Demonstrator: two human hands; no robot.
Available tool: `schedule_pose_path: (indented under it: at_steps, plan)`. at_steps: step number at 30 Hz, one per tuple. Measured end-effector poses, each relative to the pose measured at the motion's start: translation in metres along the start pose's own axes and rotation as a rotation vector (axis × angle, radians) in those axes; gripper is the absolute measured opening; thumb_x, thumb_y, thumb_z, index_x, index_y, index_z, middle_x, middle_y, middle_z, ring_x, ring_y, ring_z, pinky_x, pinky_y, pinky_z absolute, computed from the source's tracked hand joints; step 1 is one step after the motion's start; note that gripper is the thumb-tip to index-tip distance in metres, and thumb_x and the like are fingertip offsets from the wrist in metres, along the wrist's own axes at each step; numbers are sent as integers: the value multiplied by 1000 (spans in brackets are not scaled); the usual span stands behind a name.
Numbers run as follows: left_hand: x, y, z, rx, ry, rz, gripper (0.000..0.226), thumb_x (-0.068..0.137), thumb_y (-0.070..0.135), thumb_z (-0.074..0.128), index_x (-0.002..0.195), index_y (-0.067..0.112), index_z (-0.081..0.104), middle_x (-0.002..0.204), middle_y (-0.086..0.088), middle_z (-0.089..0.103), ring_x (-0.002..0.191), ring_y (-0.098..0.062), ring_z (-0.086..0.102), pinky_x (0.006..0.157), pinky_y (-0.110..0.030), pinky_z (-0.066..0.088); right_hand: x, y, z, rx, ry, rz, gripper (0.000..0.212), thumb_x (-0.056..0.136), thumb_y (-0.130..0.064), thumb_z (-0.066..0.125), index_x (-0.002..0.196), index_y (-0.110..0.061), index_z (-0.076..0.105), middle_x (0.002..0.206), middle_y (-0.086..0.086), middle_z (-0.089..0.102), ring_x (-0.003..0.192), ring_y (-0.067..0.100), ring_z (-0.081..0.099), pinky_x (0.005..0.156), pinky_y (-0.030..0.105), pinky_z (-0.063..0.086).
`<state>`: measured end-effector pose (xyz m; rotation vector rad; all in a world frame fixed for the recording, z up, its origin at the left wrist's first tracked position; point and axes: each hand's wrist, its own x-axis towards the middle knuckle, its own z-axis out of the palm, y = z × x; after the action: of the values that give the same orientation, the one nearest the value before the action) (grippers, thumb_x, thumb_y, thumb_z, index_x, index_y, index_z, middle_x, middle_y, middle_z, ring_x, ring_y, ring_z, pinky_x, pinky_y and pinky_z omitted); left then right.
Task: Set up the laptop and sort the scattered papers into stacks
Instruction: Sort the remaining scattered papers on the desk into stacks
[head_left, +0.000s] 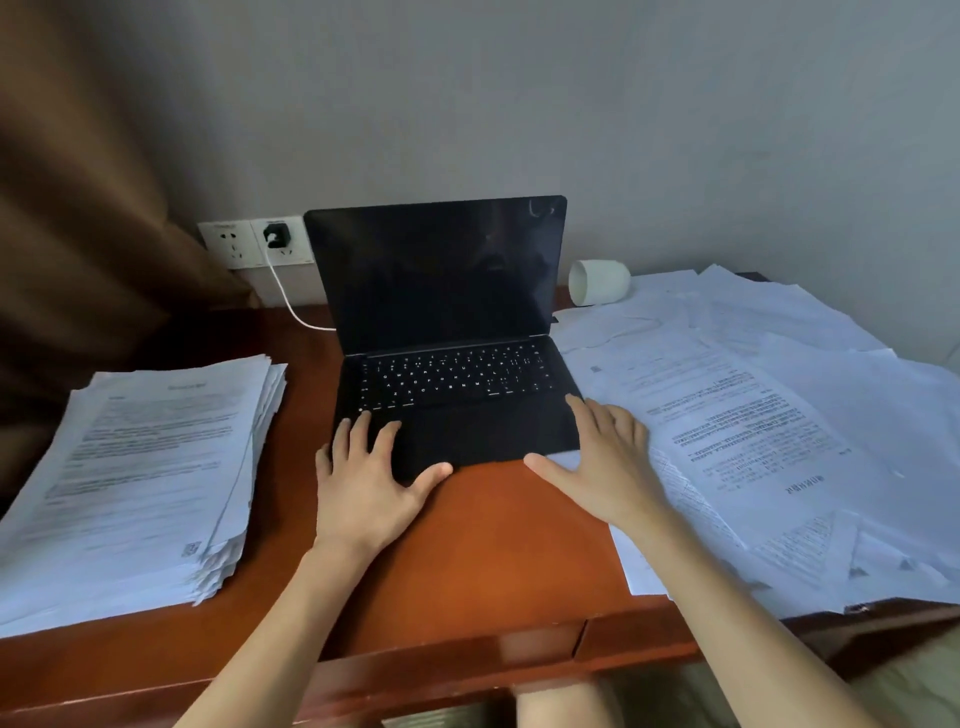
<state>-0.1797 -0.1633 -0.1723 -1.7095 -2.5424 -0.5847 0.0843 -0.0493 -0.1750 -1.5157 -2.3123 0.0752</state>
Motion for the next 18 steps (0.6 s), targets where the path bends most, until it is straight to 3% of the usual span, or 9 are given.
schedule_pose_path:
  at_steps: [8, 18]
  plan:
    - [-5, 4, -5, -63, 12, -41, 100, 79, 91, 41, 156, 28, 42, 170, -5, 27, 159, -25, 13, 128, -50, 13, 2, 4, -1, 56, -10, -40, 89, 85, -83, 37, 153, -27, 31, 156, -4, 36, 145, 23, 20, 118, 46, 19]
    - [-7, 1, -3, -51, 69, -69, 93, 83, 87, 48, 152, 24, 49, 165, -7, 37, 157, -26, 23, 126, -51, 19, 1, 3, -2, 63, -17, -77, 77, 91, -76, 39, 151, -27, 34, 156, -5, 37, 144, 20, 19, 118, 43, 17]
